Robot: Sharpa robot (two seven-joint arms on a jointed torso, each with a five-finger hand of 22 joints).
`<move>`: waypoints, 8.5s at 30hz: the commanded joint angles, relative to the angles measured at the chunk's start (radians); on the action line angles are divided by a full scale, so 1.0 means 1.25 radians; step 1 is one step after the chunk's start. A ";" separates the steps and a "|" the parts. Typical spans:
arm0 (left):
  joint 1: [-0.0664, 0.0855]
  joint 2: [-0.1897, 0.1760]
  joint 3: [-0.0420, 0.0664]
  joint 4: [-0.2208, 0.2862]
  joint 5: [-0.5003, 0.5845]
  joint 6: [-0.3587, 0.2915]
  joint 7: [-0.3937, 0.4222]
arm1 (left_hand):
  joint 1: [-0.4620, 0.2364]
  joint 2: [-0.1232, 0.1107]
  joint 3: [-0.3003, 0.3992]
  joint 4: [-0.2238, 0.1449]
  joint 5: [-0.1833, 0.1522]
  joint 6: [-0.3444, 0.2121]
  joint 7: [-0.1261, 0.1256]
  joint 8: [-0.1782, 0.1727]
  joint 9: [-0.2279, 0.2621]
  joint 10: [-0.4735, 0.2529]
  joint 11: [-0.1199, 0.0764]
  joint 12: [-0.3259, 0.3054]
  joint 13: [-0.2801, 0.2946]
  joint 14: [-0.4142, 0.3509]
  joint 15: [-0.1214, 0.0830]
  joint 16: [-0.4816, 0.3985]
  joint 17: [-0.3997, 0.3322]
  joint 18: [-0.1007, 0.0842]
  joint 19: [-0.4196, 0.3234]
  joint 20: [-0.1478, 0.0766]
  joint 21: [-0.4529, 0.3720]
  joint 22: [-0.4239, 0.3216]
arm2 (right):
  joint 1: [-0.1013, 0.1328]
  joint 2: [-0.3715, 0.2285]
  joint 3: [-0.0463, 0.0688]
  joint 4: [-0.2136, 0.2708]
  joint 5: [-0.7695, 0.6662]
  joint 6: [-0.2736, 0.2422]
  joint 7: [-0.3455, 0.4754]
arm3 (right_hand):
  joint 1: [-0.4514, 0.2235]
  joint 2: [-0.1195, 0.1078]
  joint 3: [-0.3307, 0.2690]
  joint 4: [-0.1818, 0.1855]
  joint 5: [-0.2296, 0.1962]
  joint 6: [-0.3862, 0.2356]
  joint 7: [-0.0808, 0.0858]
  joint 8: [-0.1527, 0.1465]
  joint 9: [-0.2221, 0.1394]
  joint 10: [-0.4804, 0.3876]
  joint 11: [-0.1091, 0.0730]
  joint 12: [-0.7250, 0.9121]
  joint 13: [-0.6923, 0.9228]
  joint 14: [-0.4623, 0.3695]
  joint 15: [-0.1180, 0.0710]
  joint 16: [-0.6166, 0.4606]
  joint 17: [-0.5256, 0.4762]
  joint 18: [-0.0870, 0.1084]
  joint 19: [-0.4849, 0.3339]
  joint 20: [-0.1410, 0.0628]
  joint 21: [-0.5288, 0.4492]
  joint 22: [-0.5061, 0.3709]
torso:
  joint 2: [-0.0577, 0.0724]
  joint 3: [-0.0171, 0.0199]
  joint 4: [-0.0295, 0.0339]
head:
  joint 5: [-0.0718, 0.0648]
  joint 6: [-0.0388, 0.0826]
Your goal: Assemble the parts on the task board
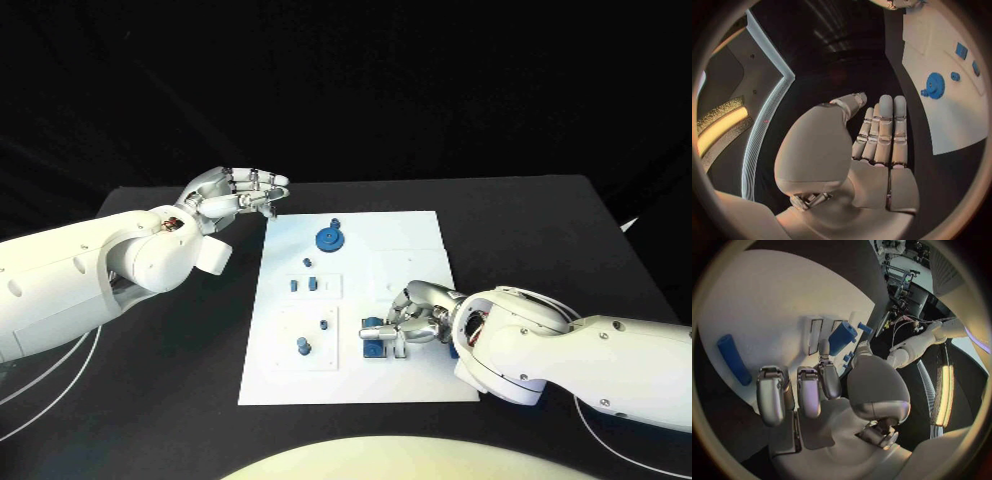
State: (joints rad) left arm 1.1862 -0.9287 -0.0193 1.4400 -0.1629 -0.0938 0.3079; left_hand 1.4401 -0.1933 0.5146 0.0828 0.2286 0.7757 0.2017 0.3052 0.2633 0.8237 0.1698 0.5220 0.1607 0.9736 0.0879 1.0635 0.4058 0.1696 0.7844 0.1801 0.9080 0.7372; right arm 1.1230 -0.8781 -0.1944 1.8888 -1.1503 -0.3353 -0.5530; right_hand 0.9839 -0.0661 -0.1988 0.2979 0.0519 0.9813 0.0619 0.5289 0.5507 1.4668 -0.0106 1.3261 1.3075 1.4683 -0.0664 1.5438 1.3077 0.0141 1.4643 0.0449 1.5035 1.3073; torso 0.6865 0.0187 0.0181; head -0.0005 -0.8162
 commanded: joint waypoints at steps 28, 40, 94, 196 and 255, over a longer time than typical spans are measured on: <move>0.001 -0.004 0.001 0.003 0.002 0.010 0.003 | -0.009 0.000 -0.004 0.002 -0.002 -0.006 0.030 0.004 -0.001 -0.005 -0.001 0.004 -0.001 -0.002 0.002 0.002 -0.001 0.010 -0.001 0.006 -0.003 -0.001 | -0.004 -0.048 0.000 0.045 0.006 0.047 0.090 | 0.256 0.056 0.029 -0.013 0.078 0.002 -0.005 -0.019 0.016 0.022 -0.005 0.009 0.110 0.074 -0.007 0.005 0.174 -0.003 0.068 -0.005 0.014 0.200 | 0.000 0.0001 0.0009 | 0.003 -0.002; 0.001 -0.005 0.001 0.003 0.002 0.010 0.002 | -0.009 0.002 -0.004 0.003 -0.002 -0.008 0.030 0.006 -0.001 -0.008 0.000 0.005 -0.002 -0.003 0.003 0.003 -0.001 0.011 0.000 0.006 -0.005 -0.002 | -0.005 -0.044 0.000 0.034 -0.008 0.037 0.081 | 0.260 0.063 0.031 -0.008 0.082 0.006 -0.005 -0.020 0.016 0.023 -0.005 0.010 0.111 0.074 -0.007 0.005 0.174 -0.003 0.069 -0.006 0.015 0.200 | 0.000 0.0001 0.0003 | 0.004 -0.002; 0.000 -0.002 0.000 0.003 0.002 0.002 0.018 | -0.011 0.003 -0.004 0.005 -0.002 -0.009 0.030 0.009 -0.001 -0.009 0.000 0.008 -0.003 -0.003 0.003 0.004 -0.001 0.011 0.001 0.007 -0.008 -0.004 | 0.032 -0.169 0.002 0.045 -0.014 -0.039 0.081 | 0.318 0.055 0.040 -0.008 0.053 -0.024 0.012 -0.070 0.001 0.017 0.009 -0.008 0.108 0.072 0.003 0.000 0.165 0.000 0.062 0.000 0.001 0.196 | -0.001 0.0005 -0.0015 | -0.024 0.005; -0.001 -0.004 -0.002 0.005 0.002 0.013 0.006 | -0.012 0.004 -0.004 0.007 -0.001 -0.013 0.030 0.014 -0.002 -0.013 0.000 0.014 -0.004 -0.004 0.003 0.006 -0.002 0.011 0.003 0.007 -0.012 -0.007 | -0.015 -0.118 -0.004 0.057 0.030 -0.013 0.017 | 0.266 -0.102 0.549 -0.031 0.285 0.020 0.003 -0.118 0.054 0.015 -0.001 -0.045 0.096 0.070 -0.004 -0.006 0.158 0.000 0.062 -0.005 0.000 0.196 | 0.000 -0.0007 0.0011 | -0.034 -0.003; -0.001 -0.008 -0.002 0.007 -0.006 0.019 -0.004 | -0.014 0.007 -0.003 0.010 0.000 -0.015 0.031 0.017 -0.002 -0.015 0.000 0.016 -0.006 -0.005 0.004 0.007 -0.002 0.011 0.004 0.007 -0.014 -0.008 | -0.017 -0.087 -0.004 0.034 0.039 0.027 0.035 | 0.108 -0.120 0.420 -0.027 0.108 0.036 0.002 -0.129 0.076 0.017 0.000 -0.043 0.101 0.071 -0.003 -0.006 0.159 0.001 0.060 -0.003 -0.004 0.194 | 0.000 0.0004 0.0001 | -0.023 -0.004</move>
State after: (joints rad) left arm 1.1846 -0.9393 -0.0224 1.4458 -0.1661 -0.0851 0.2990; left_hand 1.4322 -0.1853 0.5120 0.0912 0.2286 0.7650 0.1980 0.3212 0.2622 0.8094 0.1698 0.5380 0.1555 0.9701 0.0914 1.0675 0.4040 0.1694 0.7881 0.1837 0.8935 0.7292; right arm 1.1031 -0.9852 -0.1991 1.9266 -1.0975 -0.3427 -0.5383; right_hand 1.1087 -0.2162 0.3313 0.2636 0.1901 1.0226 0.0636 0.3713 0.6439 1.4641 -0.0132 1.2757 1.3075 1.4697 -0.0718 1.5359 1.3080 0.0143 1.4662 0.0430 1.4986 1.3080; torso 0.6862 0.0185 0.0183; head -0.0302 -0.8220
